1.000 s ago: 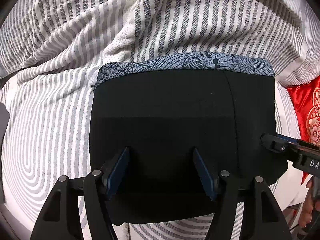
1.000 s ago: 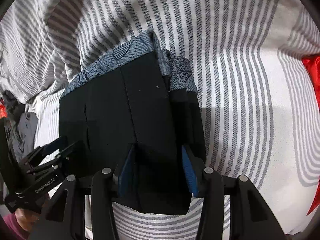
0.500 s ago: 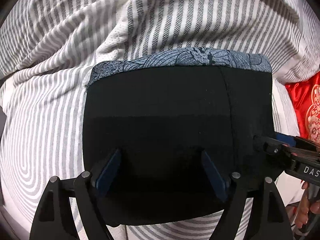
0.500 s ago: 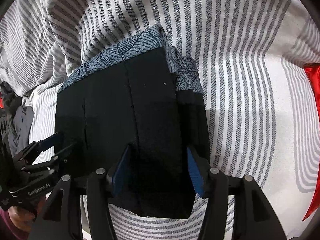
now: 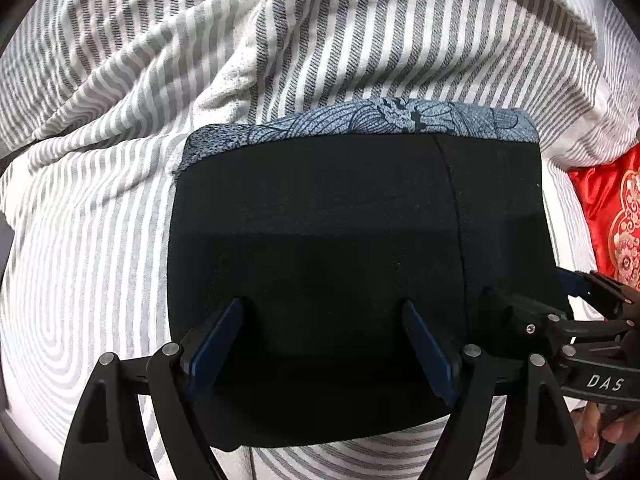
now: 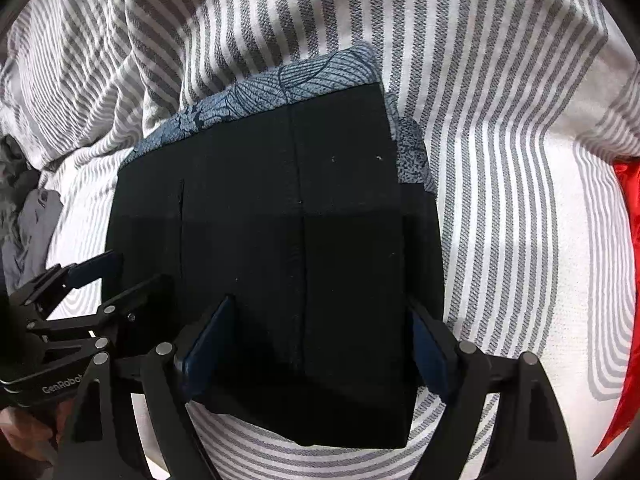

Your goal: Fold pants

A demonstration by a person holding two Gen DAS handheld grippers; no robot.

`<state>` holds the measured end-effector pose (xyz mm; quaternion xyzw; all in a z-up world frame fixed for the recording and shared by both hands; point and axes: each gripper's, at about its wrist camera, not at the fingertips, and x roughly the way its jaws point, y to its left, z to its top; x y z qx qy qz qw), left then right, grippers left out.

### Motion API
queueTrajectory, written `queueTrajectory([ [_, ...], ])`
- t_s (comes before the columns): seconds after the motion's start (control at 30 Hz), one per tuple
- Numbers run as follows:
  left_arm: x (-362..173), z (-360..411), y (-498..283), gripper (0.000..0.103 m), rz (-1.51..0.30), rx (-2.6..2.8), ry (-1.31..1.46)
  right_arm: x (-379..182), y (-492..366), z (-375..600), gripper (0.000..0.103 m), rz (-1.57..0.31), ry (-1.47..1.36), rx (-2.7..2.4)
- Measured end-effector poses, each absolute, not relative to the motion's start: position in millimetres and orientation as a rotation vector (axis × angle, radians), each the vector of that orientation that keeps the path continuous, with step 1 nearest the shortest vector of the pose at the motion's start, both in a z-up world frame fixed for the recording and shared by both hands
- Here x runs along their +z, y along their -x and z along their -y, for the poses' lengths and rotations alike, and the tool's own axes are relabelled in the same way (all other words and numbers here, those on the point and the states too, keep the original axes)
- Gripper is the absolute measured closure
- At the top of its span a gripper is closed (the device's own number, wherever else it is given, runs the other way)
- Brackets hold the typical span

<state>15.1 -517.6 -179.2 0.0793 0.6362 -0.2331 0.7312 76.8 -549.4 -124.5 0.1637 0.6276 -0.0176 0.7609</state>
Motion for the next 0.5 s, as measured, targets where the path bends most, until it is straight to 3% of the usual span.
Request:
queueTrajectory([
  [0.2,-155.1,501.1,-21.2,0.020,-1.340,-0.498,-0.168,-113.8,-67.6,567.8,0.017,-1.378,-0.409,-0.091],
  [0.5,-145.6,490.0,-49.5,0.020,-1.281,-0.400,-0.197,-60.2,-115.0,585.8,0.060,-1.147,-0.580,-0.043],
])
